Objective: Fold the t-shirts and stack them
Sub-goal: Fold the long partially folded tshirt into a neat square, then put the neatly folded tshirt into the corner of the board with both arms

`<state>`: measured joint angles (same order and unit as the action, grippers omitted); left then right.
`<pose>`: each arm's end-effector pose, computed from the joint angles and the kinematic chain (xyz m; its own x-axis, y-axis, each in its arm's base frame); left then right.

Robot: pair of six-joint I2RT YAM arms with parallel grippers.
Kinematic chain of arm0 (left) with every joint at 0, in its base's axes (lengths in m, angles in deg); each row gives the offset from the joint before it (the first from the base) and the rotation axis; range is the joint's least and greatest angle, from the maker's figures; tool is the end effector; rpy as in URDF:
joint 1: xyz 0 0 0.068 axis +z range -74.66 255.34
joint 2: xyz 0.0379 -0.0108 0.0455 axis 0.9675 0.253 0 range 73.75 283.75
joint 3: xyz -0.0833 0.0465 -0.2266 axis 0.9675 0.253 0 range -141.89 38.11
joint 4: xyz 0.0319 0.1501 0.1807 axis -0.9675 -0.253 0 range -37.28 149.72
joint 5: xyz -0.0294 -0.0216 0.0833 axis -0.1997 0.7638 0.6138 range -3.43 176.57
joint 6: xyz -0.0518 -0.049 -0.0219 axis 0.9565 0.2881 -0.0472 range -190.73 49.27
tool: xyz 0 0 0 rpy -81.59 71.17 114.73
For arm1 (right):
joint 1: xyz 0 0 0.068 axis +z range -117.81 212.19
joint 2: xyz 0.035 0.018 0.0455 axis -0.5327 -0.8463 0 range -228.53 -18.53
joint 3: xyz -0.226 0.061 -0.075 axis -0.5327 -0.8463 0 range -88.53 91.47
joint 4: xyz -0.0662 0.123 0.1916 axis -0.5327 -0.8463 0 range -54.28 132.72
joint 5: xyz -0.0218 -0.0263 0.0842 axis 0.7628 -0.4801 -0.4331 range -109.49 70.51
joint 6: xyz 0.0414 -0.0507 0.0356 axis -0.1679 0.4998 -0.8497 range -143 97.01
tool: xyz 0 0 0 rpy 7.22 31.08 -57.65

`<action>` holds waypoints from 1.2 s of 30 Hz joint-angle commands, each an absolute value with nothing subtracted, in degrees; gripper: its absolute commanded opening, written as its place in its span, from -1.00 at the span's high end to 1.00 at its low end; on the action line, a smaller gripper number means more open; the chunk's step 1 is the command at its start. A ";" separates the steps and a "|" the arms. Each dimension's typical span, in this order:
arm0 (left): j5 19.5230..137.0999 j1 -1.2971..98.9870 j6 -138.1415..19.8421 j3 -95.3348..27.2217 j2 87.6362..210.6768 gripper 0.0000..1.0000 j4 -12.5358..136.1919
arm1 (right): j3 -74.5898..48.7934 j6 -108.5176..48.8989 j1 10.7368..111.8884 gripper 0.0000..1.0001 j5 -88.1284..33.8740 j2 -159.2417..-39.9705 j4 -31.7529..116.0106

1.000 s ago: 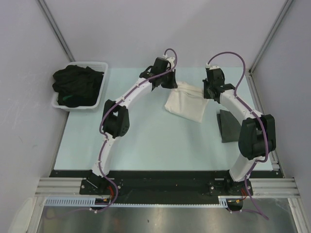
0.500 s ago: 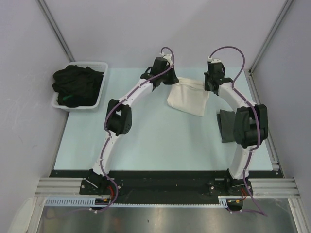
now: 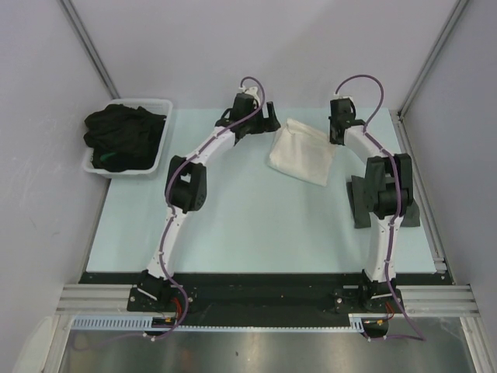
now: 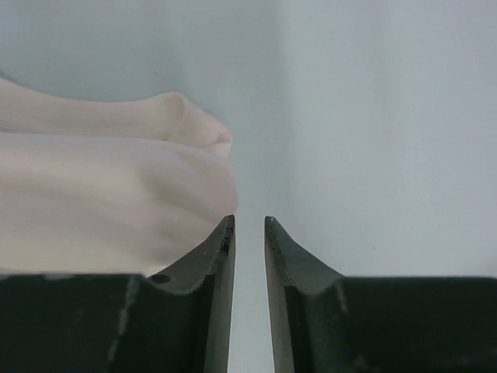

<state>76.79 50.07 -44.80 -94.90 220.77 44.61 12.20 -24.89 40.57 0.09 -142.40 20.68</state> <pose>0.5049 -0.2501 0.1811 -0.6385 -0.1750 -0.7495 0.3066 0.8353 -0.4563 0.4680 0.0479 0.1843 -0.6983 -0.0713 -0.7122 0.1195 0.9694 -0.2142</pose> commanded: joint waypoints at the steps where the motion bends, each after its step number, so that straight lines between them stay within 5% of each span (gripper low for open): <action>1: 78.22 50.38 -47.87 -91.45 214.21 -0.99 46.37 | 15.71 -23.70 40.10 0.44 5.30 -140.35 21.54; 15: 75.85 49.77 -51.13 -71.06 193.40 -0.99 42.06 | 17.29 -26.77 40.80 0.51 -5.13 -132.08 16.88; 24: 73.74 49.77 -49.20 -59.89 182.83 -0.99 39.17 | 20.98 -31.52 42.38 0.55 -14.99 -138.93 16.88; 30: 76.03 49.77 -48.15 -49.62 173.25 -0.99 41.17 | 26.77 -32.75 43.61 0.38 -16.94 -144.29 10.05; 36: 72.25 49.68 -46.47 -47.14 170.61 -0.99 38.99 | 14.59 -33.89 42.56 0.34 -16.50 -137.12 9.93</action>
